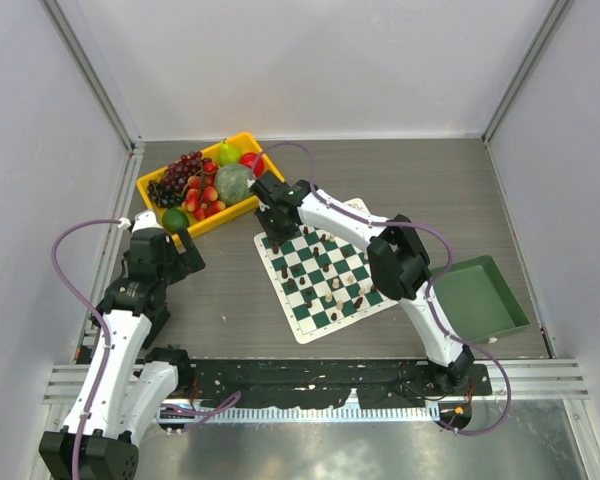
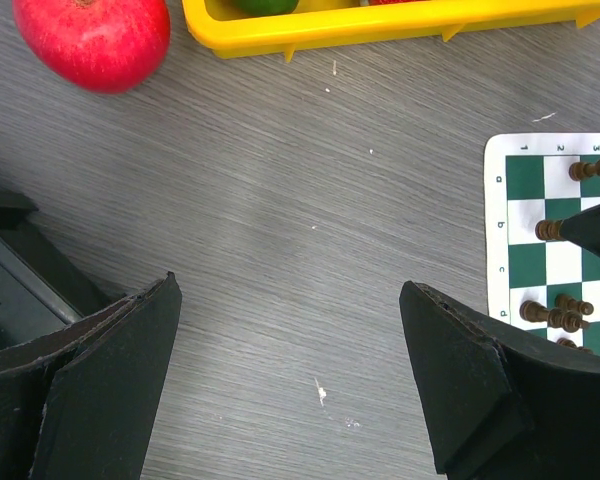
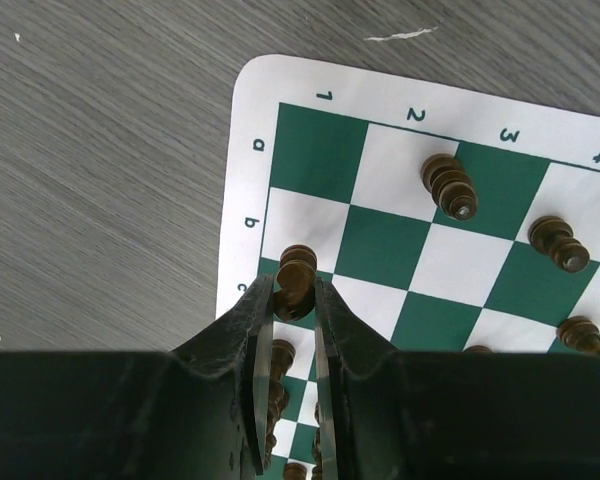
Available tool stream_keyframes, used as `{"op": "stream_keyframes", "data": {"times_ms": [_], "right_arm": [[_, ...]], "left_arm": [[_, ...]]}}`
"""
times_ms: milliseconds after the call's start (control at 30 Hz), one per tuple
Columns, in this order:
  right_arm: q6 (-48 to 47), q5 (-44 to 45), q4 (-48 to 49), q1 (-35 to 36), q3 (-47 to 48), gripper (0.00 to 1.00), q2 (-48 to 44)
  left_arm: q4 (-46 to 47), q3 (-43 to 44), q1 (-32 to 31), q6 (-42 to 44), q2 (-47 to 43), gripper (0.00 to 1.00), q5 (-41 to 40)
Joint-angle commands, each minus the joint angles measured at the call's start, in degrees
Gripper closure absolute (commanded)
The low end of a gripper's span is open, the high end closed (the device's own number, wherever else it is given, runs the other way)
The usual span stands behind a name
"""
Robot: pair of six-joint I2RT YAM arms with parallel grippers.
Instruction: Set up the chess pieces on the board
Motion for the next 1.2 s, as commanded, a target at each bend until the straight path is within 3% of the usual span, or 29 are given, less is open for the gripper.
{"op": "stream_keyframes", "data": {"times_ms": [0,633,1000,1167], "right_arm": [[0.05,-0.76,0.02,0.13,2.98,0.85,-0.59],[0.14,2.4,0.02,0.31,4.47,0.82,2.66],[0.23,1.26,0.38,0.48,4.91,0.76,3.01],[0.22,-1.2,0.38,0.48,5.35,0.68,2.49]], "left_arm": [[0.31,-0.06,0.29,0.46,-0.66,0.01,-1.03],[0.23,0.03,0.29,1.07,-0.05,0.01,-1.47],[0.32,-0.23,0.29,1.07,-0.13,0.01,-1.3],[0.31,-0.23,0.29,1.16,-0.31,0.01,-0.95]]}}
